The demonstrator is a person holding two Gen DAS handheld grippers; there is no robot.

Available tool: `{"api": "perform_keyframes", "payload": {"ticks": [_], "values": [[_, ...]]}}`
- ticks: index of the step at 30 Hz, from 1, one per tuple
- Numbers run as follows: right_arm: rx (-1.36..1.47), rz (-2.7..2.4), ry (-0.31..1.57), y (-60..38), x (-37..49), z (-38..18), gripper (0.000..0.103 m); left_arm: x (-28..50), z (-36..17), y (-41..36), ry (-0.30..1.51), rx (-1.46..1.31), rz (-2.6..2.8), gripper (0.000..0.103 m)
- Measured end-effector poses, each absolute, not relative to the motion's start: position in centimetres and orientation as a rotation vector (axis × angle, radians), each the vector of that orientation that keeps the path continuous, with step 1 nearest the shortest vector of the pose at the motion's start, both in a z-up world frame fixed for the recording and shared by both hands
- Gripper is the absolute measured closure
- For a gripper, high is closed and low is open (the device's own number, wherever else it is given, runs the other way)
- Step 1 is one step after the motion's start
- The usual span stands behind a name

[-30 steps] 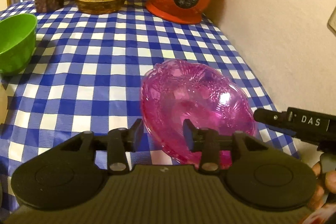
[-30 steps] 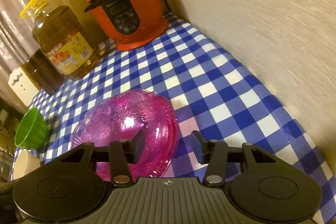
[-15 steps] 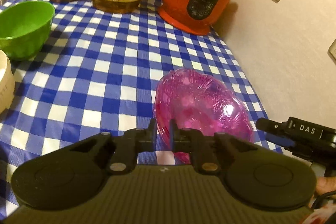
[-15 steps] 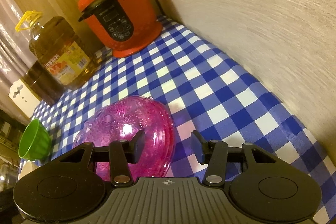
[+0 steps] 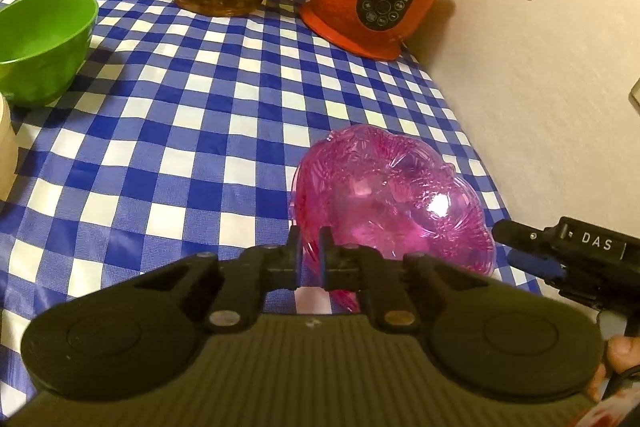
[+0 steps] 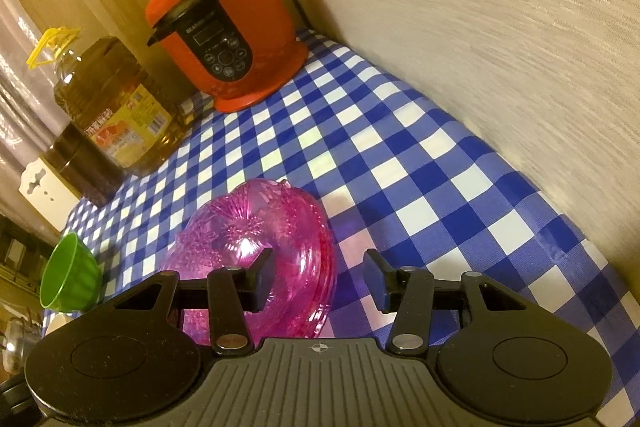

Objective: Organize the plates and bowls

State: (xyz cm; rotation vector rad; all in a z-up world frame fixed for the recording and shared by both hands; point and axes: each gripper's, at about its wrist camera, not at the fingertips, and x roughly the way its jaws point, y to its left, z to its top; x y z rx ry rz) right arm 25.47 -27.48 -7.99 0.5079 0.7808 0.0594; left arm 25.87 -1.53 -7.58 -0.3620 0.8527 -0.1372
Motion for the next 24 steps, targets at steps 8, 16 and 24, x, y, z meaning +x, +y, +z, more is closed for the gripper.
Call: {"api": "perform_keyframes", "payload": {"ticks": [8,16,24], "values": [[0.47,0.077,0.76,-26.4,25.0,-7.3,0.054,25.3,-6.7,-0.9,0.824,-0.361,-0.119,0.096],[0.396,0.16,0.72,-23.6,24.6,-6.2,0.054,24.2,-5.1,0.4,0.788,-0.337,-0.112,0.088],[0.399,0.259,0.688,-19.9,23.9,-4.5,0.054,21.9,-3.6,4.5,0.792,-0.337,-0.033,0.081]]}}
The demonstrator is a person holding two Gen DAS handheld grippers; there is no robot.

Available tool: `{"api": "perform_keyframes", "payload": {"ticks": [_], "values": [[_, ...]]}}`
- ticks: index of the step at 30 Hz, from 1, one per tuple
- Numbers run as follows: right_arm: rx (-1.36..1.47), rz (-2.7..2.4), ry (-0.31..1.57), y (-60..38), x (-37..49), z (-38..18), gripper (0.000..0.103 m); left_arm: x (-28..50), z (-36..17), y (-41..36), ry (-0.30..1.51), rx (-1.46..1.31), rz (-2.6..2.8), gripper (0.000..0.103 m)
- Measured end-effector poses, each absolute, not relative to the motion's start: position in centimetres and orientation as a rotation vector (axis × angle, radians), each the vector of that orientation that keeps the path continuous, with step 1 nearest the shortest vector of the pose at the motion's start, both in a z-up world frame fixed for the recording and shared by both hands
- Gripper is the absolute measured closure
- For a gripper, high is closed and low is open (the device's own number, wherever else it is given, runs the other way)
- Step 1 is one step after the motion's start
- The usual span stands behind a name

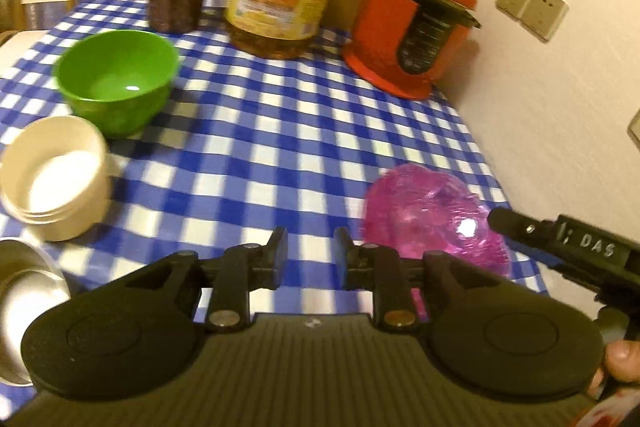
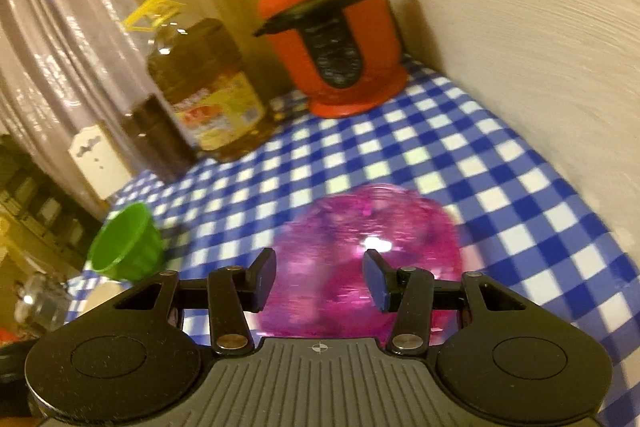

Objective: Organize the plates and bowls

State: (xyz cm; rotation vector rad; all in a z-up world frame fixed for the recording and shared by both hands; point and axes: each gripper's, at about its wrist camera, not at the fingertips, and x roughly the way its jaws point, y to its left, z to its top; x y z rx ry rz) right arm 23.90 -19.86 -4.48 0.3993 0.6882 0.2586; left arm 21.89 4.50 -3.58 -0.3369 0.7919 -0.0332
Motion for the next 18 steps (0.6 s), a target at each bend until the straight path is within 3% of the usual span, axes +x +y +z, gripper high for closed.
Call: {"api": "perform_keyframes", "payload": {"ticks": [18], "values": [[0.302,0.574,0.757,-5.8,23.0,-3.8,0.054,16.3,-0.3,14.4,0.774,-0.297,0.182,0.075]]}}
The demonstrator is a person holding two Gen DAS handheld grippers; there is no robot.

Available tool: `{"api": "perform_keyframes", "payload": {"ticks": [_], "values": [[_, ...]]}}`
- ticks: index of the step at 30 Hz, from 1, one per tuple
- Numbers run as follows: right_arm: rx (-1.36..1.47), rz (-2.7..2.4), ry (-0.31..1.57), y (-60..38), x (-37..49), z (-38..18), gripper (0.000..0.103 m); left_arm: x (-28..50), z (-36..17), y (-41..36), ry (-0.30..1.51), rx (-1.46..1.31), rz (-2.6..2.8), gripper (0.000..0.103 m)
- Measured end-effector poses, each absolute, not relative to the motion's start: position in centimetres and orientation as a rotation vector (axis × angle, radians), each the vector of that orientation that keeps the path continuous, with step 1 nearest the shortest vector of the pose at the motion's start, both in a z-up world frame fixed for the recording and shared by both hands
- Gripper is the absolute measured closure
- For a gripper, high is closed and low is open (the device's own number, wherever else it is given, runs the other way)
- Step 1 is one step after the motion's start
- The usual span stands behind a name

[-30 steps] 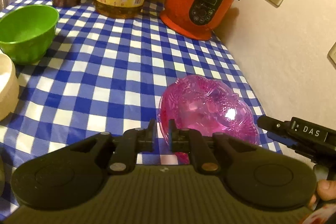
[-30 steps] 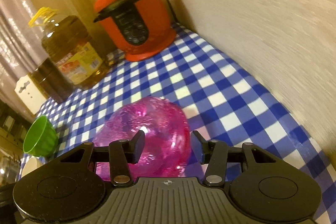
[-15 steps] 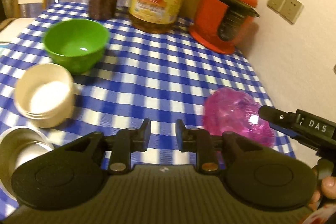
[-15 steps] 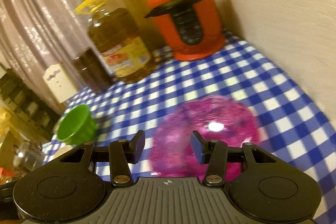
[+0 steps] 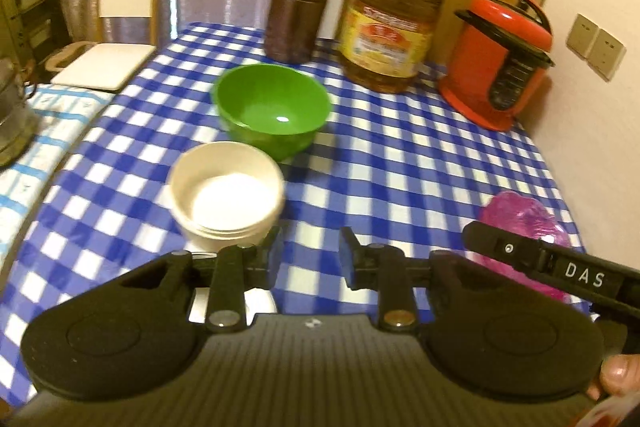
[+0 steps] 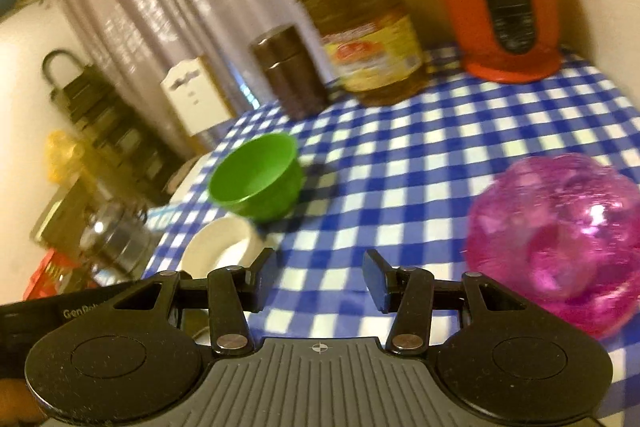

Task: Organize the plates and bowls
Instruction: 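Move both grippers to the cream bowl and close the left gripper on its rim, then close the right gripper on the cream bowl rim while the left gripper holds it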

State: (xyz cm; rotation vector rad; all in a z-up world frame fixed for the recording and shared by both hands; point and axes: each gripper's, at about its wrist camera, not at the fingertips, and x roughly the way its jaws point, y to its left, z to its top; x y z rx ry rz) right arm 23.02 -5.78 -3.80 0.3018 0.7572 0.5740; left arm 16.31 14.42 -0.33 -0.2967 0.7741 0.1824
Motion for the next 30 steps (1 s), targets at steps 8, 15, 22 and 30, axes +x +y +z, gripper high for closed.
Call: {"api": "perform_keyframes", "payload": {"ticks": [8,15,22,30], "values": [[0.248,0.634,0.792,-2.4,24.0,-4.6,0.054,15.1,-0.3,18.7,0.759,-0.33,0.247,0.07],[0.221,0.67,0.804,1.1,25.6,-4.7,0.055,16.5,-1.3,23.3,0.738,-0.346,0.293,0.069],[0.192,0.683,0.857,4.8,28.4,-6.2,0.055,19.1,-4.8,25.9,0.762,-0.394,0.298,0.069],[0.168,0.7,0.913,8.1,31.4,-8.7,0.055,20.6,-7.0,27.5,0.779,-0.46,0.287,0.07]]}}
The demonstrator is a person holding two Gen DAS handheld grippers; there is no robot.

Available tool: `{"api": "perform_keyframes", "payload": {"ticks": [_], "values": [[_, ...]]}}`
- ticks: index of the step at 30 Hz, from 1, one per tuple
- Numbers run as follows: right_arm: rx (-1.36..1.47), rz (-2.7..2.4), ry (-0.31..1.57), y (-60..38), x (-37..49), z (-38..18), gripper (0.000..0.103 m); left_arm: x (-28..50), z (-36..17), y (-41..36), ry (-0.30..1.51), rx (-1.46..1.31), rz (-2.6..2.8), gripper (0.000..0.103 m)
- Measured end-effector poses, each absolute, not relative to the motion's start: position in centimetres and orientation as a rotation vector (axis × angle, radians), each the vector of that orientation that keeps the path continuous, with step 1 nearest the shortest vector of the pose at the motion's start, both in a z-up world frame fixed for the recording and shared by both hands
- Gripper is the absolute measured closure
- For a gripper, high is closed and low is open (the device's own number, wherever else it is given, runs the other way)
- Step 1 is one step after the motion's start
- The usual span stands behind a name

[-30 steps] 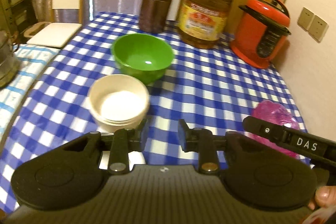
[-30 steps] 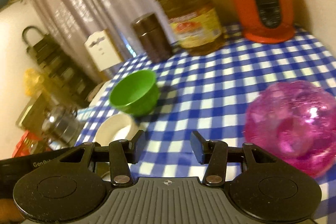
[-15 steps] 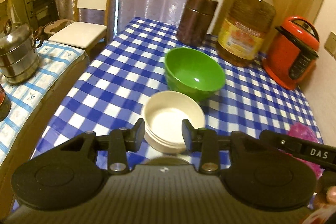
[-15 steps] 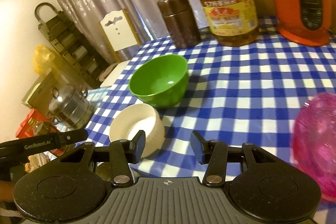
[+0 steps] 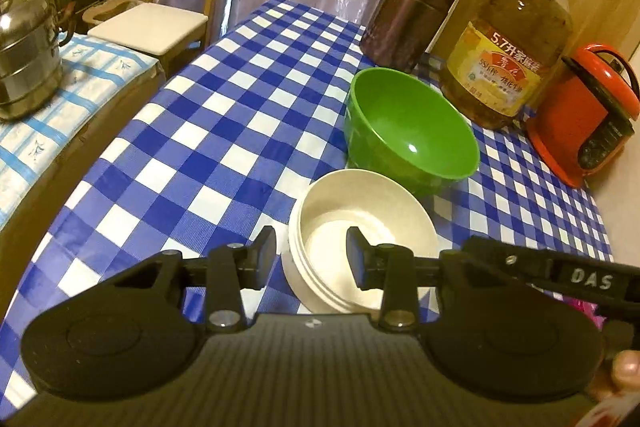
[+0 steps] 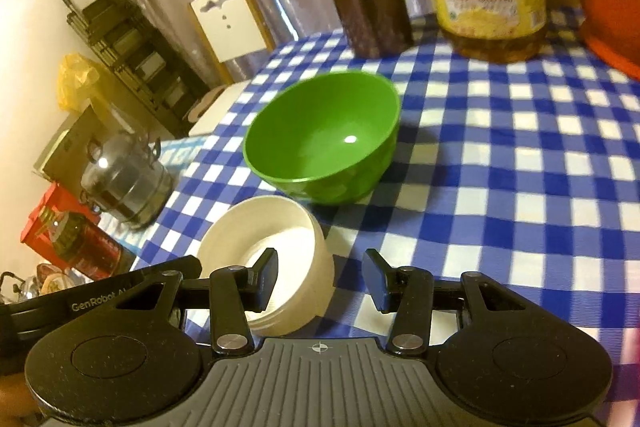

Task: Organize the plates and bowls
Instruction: 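Close the right gripper on the cream bowl rim while the left gripper holds it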

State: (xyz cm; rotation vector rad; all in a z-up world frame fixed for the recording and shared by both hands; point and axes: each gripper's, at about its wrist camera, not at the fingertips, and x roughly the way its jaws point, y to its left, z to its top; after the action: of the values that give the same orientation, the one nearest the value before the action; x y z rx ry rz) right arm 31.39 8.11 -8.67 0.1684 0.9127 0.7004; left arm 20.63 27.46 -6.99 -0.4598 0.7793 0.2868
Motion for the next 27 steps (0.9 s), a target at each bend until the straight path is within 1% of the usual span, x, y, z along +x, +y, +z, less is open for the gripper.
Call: {"api": "perform_keyframes", "payload": {"ticks": [4,11,16,19,22,24,27], "values": [[0.17,0.715,0.952,8.9,32.3,-9.8,0.055,21.4,-7.5,28.0,0.797,-0.459,0.294,0.07],[0.152,0.719,0.977,9.9,32.5,-10.3,0.055,22.5,-8.2,28.3,0.824,-0.462,0.287,0.071],[0.148,0.723,0.988,9.7,32.4,-10.4,0.057,23.0,-8.6,28.1,0.842,-0.456,0.278,0.072],[0.151,0.719,0.989,9.9,32.6,-10.5,0.061,23.2,-8.7,28.0,0.85,-0.452,0.275,0.077],[0.155,0.713,0.998,9.9,32.9,-10.7,0.066,23.3,-8.9,27.8,0.858,-0.447,0.28,0.078],[0.161,0.716,1.005,9.9,33.0,-10.8,0.068,23.3,-8.9,27.8,0.861,-0.444,0.28,0.083],[0.163,0.728,1.009,9.9,32.9,-10.8,0.072,23.4,-9.0,27.8,0.868,-0.442,0.284,0.087]]}}
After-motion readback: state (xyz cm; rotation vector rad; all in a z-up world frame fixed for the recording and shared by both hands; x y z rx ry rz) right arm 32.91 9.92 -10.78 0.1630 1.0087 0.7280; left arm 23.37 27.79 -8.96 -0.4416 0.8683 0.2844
